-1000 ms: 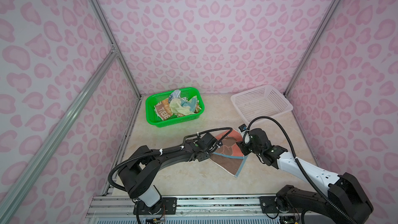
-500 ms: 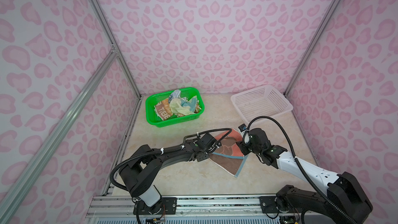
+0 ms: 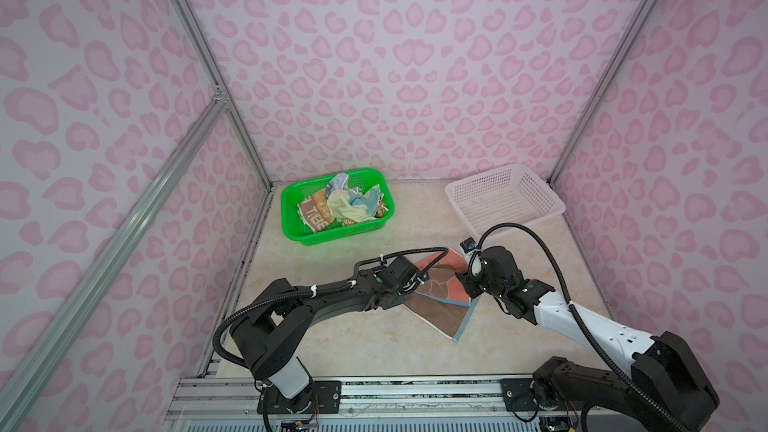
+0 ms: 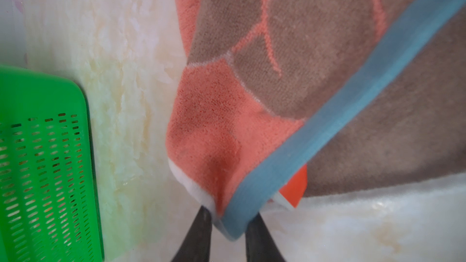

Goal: Fold and stack the towels
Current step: 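Grasp the towel's near corner with the left gripper while the right holds the far corner, then lift the towel corners with both grippers to begin folding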

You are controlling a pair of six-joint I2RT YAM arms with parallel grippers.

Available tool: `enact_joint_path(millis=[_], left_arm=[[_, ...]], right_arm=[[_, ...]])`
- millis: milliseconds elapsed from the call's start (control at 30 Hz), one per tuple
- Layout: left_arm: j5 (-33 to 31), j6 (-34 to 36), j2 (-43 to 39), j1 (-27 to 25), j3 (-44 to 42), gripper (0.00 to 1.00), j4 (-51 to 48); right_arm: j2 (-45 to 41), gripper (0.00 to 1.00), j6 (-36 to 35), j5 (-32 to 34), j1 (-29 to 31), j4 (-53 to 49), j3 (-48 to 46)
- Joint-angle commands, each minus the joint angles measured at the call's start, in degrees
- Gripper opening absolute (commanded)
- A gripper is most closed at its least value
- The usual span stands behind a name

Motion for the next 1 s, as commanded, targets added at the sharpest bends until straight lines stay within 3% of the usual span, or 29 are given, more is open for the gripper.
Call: enact_joint_path(millis=[0, 100, 267, 533, 600, 733, 967], left_arm=[[0.4, -0.3, 0.4, 0.2, 1.0, 0.19, 0.1], [0.4, -0.4, 0.3, 0.1, 1.7, 0.03, 0.1], [0.4, -1.5, -0.8, 0.5, 2.7, 0.03, 1.2], [6.0, -9.0, -1.8, 4.4, 4.6, 0.03, 1.4], [6.4, -10.2, -0.7, 4.8, 5.6, 0.03, 0.2], [7.3, -13.1, 3.4, 6.0, 11.7, 0.03, -7.5], [14.2, -16.8, 8.6, 9.8, 17.1, 0.03, -13.3]], right_arm=[[-0.1, 0.5, -0.7, 0.6, -0.2, 0.2, 0.3], [-0.2, 0.5, -2.2, 2.0, -0.1, 0.5, 0.5], [-0.6, 0.5, -8.5, 4.3, -0.2, 2.8, 0.1], [-4.1, 0.5, -31.1, 4.4, -0.2, 3.5, -2.9], [-4.8, 0.5, -33.5, 3.4, -0.1, 2.2, -2.8], [-5.8, 0.49, -39.2, -4.6, 0.5, -1.7, -3.2], [-5.4, 0.48, -45.3, -6.2, 2.0, -4.4, -5.0]])
